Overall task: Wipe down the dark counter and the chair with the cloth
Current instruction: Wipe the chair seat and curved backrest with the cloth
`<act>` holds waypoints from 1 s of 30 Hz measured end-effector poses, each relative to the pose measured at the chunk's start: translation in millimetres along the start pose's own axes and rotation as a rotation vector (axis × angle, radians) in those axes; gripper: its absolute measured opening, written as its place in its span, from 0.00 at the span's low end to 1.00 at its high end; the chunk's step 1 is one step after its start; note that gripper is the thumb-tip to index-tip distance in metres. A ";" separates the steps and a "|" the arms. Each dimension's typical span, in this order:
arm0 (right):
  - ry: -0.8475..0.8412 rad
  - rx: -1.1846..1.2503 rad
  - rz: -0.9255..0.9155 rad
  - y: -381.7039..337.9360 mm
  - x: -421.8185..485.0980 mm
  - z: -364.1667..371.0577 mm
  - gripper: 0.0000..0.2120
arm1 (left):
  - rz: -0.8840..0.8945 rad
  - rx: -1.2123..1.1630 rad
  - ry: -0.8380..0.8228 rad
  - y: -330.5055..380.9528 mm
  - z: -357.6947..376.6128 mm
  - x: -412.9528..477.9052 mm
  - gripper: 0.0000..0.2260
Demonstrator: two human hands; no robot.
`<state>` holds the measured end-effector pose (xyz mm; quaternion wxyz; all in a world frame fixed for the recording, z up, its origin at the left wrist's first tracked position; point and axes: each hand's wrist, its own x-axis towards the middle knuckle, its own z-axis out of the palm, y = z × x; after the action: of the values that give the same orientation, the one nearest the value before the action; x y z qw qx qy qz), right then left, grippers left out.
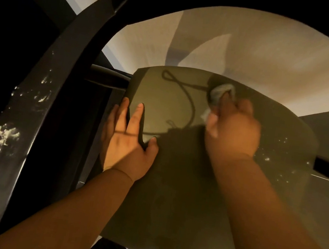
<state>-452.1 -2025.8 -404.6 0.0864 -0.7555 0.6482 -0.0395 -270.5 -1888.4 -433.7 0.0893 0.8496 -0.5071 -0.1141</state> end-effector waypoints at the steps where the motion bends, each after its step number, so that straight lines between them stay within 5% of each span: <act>1: -0.037 0.003 -0.060 -16.3 -12.8 2.0 0.19 | 0.000 -0.004 0.001 -0.2 0.1 -0.4 0.38; 6: -0.012 0.054 -0.409 -33.1 -56.4 20.7 0.20 | -0.002 -0.050 -0.009 -0.4 -0.4 -1.1 0.39; 13: 0.135 0.015 -0.047 29.6 -43.1 10.9 0.20 | -0.022 -0.058 -0.024 0.7 -1.4 -0.6 0.38; 20: 0.087 0.022 -0.338 -7.0 -93.6 24.9 0.20 | -0.029 -0.077 -0.024 4.4 -5.0 -1.0 0.37; 27: 0.241 -0.080 0.087 82.2 -76.9 9.5 0.16 | -0.026 -0.059 -0.032 3.5 -9.3 -2.7 0.35; 30: 0.124 -0.045 0.259 52.6 -85.2 5.1 0.21 | 0.004 -0.027 -0.017 6.5 -9.2 -5.1 0.34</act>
<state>-515.7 -1948.9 -414.7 0.0338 -0.6634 0.7451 -0.0602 -275.7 -1886.5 -422.6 0.0966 0.8464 -0.5079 -0.1280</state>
